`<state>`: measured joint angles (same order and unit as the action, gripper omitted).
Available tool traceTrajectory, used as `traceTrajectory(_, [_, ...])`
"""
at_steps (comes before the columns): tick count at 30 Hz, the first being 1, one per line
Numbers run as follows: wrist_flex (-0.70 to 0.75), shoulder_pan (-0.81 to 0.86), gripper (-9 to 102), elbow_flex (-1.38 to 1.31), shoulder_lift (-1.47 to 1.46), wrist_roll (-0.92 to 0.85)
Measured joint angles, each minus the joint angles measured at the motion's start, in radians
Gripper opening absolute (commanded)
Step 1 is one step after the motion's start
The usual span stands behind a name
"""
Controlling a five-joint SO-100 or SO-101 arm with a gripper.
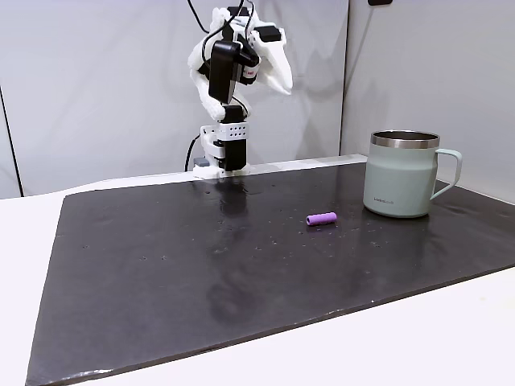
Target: Grasp a pengrip and put it in the cup.
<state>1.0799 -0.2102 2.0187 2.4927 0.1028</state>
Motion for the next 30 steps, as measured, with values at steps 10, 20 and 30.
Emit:
traceTrajectory(10, [0.436,-0.011,8,-0.784,-0.664,0.086])
traceTrajectory(20, [0.586,0.021,16,-1.085,-1.028,0.086])
traceTrajectory(30, [0.592,0.031,20,-1.186,-1.276,0.089])
